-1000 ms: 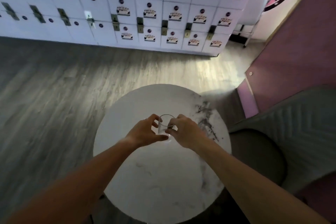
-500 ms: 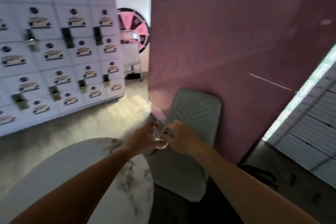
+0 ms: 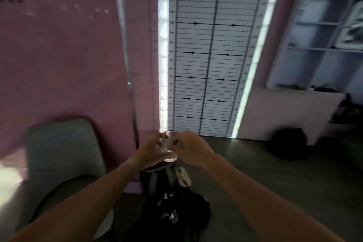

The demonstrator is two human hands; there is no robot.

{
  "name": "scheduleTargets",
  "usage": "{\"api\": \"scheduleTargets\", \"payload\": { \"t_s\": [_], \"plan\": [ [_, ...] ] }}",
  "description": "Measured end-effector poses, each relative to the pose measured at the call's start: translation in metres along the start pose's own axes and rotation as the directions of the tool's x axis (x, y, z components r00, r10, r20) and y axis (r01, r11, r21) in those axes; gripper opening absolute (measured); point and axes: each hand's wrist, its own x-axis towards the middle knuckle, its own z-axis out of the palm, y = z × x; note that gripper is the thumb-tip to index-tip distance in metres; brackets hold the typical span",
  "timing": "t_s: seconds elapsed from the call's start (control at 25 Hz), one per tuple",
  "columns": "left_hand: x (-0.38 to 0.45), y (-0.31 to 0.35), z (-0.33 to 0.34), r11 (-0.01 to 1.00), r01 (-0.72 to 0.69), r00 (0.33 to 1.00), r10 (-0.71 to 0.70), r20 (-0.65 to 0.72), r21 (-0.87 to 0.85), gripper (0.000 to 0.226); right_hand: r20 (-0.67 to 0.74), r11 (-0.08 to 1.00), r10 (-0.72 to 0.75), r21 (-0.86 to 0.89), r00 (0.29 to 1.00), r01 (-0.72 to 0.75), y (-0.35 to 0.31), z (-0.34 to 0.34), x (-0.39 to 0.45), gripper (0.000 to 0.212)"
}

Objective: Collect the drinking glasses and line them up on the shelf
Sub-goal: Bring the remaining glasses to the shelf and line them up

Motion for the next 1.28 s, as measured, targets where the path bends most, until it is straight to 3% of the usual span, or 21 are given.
{"api": "scheduleTargets", "payload": {
  "t_s": [0.16,0.36,0.64,0.92,1.28],
  "plan": [
    [0.042,0.09,0.103,0.99,-0.134,0.978,0.126,0.165,0.035,0.06,-0.115,0.981,0.181,-0.047,0.977,-0.187,0.097,-0.067,-0.067,0.033],
    [0.08,0.186,0.214,0.952,-0.304,0.874,0.296,0.385,-0.043,0.061,-0.236,0.917,0.375,-0.045,0.896,-0.396,0.189,-0.129,-0.142,0.032],
    [0.148,0.264,0.341,0.912,-0.379,0.765,0.405,0.5,-0.158,0.071,-0.313,0.8,0.565,-0.019,0.764,-0.599,0.303,-0.187,-0.18,0.028],
    [0.282,0.316,0.414,0.887,-0.405,0.715,0.458,0.528,-0.222,0.058,-0.369,0.775,0.588,0.001,0.72,-0.632,0.424,-0.246,-0.119,0.02],
    [0.436,0.374,0.48,0.851,-0.484,0.702,0.516,0.491,-0.203,0.061,-0.415,0.797,0.559,0.033,0.718,-0.603,0.566,-0.31,-0.033,0.016]
  ]
}}
